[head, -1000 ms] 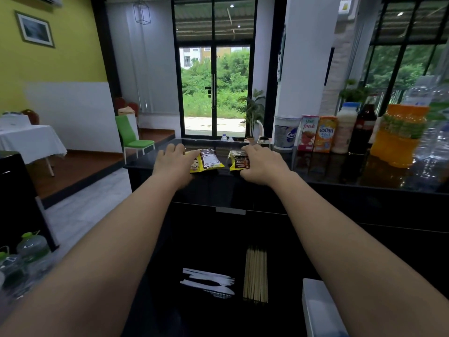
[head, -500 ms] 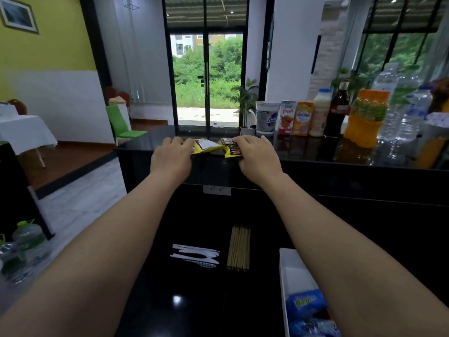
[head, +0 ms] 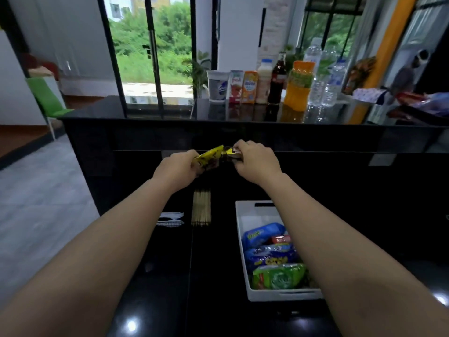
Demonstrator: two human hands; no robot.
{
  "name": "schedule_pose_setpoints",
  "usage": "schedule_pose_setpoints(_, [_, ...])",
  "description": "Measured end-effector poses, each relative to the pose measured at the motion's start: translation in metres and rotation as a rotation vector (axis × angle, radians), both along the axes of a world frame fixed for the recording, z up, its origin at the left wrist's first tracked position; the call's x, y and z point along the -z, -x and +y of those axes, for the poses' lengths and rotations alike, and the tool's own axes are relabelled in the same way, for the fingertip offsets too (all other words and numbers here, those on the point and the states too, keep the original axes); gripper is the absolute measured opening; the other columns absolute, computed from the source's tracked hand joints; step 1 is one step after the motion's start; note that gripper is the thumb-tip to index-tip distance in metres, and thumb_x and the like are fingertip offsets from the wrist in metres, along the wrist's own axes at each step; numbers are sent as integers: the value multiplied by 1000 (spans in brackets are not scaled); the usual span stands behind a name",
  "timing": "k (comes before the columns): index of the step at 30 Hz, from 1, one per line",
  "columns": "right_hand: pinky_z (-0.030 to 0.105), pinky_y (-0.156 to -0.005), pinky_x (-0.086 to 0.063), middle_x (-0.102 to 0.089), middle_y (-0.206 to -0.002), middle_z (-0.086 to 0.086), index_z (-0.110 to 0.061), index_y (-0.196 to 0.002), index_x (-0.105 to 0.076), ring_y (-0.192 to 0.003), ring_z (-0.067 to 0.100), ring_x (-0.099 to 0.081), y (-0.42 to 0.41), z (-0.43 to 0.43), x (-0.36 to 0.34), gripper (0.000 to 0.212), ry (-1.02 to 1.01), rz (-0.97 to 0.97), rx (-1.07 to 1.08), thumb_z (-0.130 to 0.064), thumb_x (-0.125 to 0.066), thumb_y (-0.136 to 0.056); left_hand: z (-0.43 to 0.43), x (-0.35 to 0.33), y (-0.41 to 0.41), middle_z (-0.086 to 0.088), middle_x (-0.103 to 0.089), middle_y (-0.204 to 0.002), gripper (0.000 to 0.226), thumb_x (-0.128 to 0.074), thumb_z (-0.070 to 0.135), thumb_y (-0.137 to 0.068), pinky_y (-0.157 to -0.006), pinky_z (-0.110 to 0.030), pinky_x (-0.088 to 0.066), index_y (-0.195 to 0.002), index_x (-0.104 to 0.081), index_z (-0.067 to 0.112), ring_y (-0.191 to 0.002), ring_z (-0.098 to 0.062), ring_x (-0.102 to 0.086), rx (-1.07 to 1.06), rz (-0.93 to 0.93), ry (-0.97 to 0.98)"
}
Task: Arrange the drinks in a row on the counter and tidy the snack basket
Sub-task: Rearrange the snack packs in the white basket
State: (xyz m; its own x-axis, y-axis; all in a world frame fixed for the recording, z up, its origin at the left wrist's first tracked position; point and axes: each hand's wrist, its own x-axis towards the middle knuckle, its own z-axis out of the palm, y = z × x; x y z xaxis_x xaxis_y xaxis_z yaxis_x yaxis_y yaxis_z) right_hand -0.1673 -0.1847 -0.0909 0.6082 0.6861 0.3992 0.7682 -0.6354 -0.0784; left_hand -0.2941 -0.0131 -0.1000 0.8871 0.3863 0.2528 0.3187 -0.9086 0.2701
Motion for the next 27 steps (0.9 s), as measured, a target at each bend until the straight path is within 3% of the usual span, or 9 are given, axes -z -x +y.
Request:
schedule_pose_setpoints(4, [36,-71,-47,-61,-106,6,-20,-122,-52,-90,28,-58,-12,-42,30,37,125,260,103,-33,-56,-87,-36,22,-15,-4,-64,-106,27,-50,32,-94,-63,-31,-43,-121,-53,28,-86,-25,-59,85,182,80])
schedule_pose_setpoints(7, [32,-63,-43,-63,-96,4,-20,-112,-55,-78,24,-54,-24,-77,61,33,155,295,197,-39,-59,-85,-71,49,-35,-5,-64,-112,32,-56,32,-91,-71,-33,-48,-123,-55,27,-97,-26,-60,116,234,92])
schedule_pose_setpoints(14, [35,-79,-48,-57,-131,12,-15,-142,-44,-111,28,-57,-72,-141,114,51,341,350,257,-28,-56,-95,-130,123,-85,-8,-56,-133,53,-62,36,-91,-87,-31,-44,-139,-46,21,-117,-25,-54,229,342,164])
schedule_pose_setpoints(16, [39,-75,-50,-62,-117,14,-12,-136,-49,-98,28,-61,-82,-152,119,43,447,424,237,-25,-55,-95,-139,134,-98,-7,-48,-143,62,-63,35,-90,-94,-31,-41,-145,-39,18,-126,-25,-48,261,427,150])
schedule_pose_setpoints(17, [40,-66,-48,-63,-100,14,-11,-125,-56,-82,25,-60,-86,-155,120,34,503,461,216,-22,-56,-93,-143,138,-104,-6,-45,-145,64,-65,34,-90,-97,-32,-40,-145,-37,16,-129,-25,-45,277,471,133])
schedule_pose_setpoints(19, [36,-58,-38,-50,-80,11,-9,-106,-64,-61,19,-46,-94,-158,121,20,616,525,187,-17,-58,-89,-149,143,-114,-6,-46,-143,63,-68,33,-87,-92,-32,-40,-141,-41,15,-126,-25,-46,304,565,121])
schedule_pose_setpoints(23, [45,-82,-46,-57,-116,13,-5,-131,-56,-91,25,-56,-99,-152,125,41,860,563,89,-17,-58,-92,-160,144,-127,-6,-48,-138,58,-68,29,-85,-81,-29,-37,-136,-45,16,-120,-25,-49,315,695,115])
schedule_pose_setpoints(25, [43,-91,-44,-48,-139,11,-6,-137,-50,-114,28,-52,-99,-146,129,45,968,552,54,-16,-57,-94,-166,142,-130,-5,-45,-140,60,-70,30,-84,-81,-31,-39,-136,-43,17,-118,-26,-49,306,738,113])
schedule_pose_setpoints(27, [41,-94,-43,-42,-147,10,-6,-142,-44,-129,30,-45,-101,-141,129,49,1020,542,26,-15,-57,-95,-170,138,-132,-6,-46,-135,58,-71,30,-84,-78,-36,-42,-132,-42,17,-110,-26,-52,305,789,107])
